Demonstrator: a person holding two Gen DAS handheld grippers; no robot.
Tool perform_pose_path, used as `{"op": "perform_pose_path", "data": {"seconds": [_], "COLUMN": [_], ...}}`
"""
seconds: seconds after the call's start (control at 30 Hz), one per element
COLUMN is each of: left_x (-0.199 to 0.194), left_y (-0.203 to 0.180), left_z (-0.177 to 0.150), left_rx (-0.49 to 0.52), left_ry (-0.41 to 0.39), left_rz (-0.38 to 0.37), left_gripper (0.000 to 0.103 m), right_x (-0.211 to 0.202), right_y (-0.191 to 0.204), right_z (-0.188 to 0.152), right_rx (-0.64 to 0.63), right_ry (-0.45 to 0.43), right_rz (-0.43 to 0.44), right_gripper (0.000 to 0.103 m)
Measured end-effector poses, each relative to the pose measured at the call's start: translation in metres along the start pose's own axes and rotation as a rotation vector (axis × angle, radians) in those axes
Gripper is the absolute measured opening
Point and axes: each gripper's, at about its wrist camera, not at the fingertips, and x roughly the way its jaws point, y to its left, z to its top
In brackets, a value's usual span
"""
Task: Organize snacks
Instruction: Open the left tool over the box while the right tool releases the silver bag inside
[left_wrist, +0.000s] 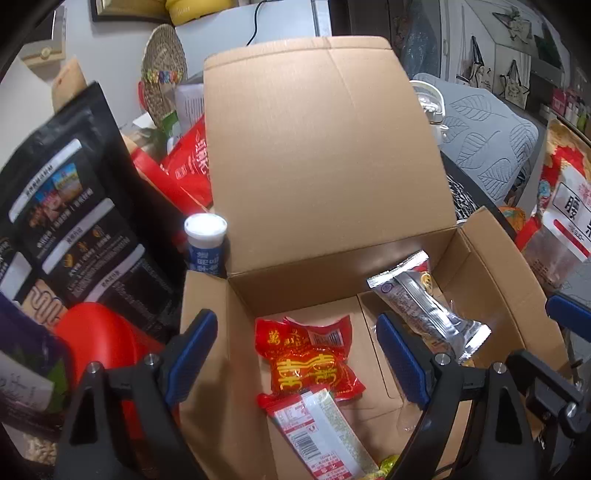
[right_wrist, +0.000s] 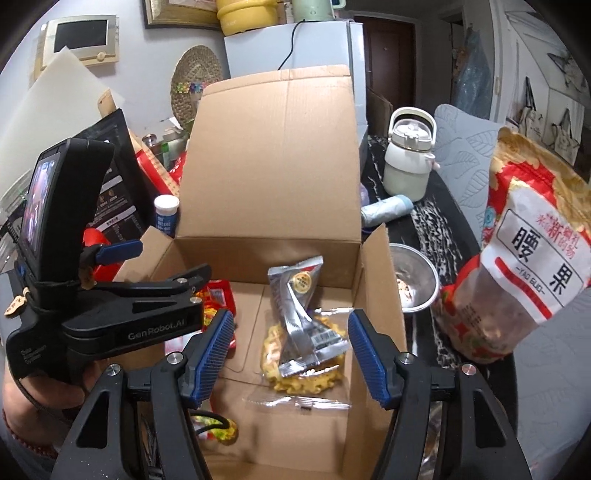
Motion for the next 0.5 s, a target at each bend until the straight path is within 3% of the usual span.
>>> {"op": "perform_pose_path", "data": {"seconds": [0.5], "left_x": [-0.090], "left_y": [0.000], "left_z": [0.004], "left_rx": [-0.002], "left_ry": [-0.137], "left_rz": [-0.037], "left_gripper": [0.089], "right_x": [-0.074], "right_y": [0.006], "right_z": [0.008], "right_rx": [-0.001], "right_ry": [-0.121], "right_rz": [-0.030], "right_gripper": [0.065]}}
